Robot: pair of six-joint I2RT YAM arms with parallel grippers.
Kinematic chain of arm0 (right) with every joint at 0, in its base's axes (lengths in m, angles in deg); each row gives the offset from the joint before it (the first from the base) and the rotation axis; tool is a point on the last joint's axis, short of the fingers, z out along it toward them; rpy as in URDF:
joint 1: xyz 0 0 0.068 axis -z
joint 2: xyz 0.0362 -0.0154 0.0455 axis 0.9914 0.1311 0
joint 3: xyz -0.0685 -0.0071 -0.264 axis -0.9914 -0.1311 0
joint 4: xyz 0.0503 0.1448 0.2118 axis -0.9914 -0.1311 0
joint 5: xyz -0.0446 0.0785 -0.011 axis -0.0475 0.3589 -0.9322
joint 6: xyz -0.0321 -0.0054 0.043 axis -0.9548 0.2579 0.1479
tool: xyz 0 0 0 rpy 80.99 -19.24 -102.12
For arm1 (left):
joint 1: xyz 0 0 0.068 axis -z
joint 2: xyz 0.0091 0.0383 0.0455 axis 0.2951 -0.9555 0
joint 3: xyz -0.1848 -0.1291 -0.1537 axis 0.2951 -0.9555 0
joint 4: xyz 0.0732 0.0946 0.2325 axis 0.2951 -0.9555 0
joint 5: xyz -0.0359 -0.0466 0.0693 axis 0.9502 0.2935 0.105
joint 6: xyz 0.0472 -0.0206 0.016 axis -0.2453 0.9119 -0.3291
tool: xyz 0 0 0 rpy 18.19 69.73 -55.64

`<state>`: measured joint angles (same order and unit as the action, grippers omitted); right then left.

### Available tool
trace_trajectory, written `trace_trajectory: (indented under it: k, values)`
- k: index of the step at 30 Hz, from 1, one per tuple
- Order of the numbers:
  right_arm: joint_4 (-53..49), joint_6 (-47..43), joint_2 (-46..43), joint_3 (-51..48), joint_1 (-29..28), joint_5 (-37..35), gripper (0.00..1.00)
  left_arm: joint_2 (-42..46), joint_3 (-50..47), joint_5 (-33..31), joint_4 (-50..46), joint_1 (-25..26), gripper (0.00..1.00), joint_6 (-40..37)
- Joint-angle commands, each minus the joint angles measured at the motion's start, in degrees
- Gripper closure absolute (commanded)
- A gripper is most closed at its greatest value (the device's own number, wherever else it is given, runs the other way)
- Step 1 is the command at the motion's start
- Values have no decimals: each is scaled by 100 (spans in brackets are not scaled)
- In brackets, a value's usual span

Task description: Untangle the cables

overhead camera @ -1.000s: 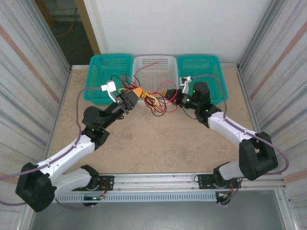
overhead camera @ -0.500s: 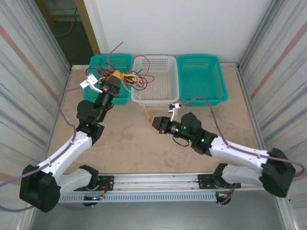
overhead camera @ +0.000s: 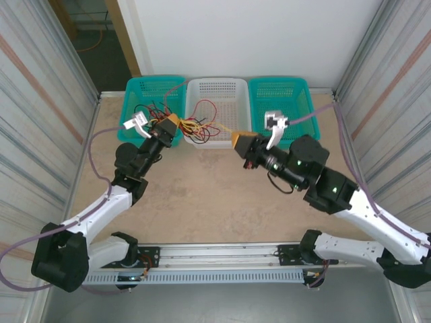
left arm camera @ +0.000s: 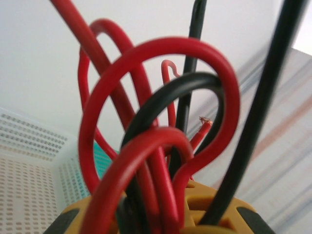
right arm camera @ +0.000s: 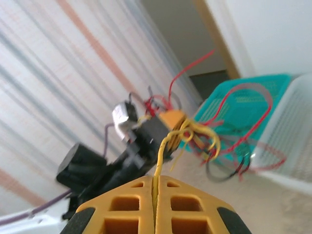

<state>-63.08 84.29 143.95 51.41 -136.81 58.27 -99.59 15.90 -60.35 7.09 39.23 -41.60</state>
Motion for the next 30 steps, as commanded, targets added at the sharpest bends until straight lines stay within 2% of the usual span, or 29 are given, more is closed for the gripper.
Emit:
trace_trajectory:
  k: [1,5,10,16,19,23,26,30]
  values:
    - [-592,-709,190,1130,673,189,100,-25,-162,652,-144,55,100,-22]
    - [-906,-363,877,1868,2154,1335,100,234,-199,1326,-337,408,100,-39]
    - [-916,127,1782,2519,3587,2516,100,553,-224,1746,-476,843,100,69]
    - [-447,754,2656,2341,4523,3294,100,782,-84,2342,-21,1026,100,735]
    - [-97,1016,2904,1910,4590,3409,100,946,-109,2411,366,1072,100,1210]
    - [571,1298,3045,995,4305,3363,100,984,100,2184,1146,1076,100,1834]
    - [1488,1743,3106,127,4017,3412,100,1016,506,1928,1081,1125,100,1657]
    - [2235,2078,3164,-762,3343,3136,100,1015,827,1075,946,1317,100,1050]
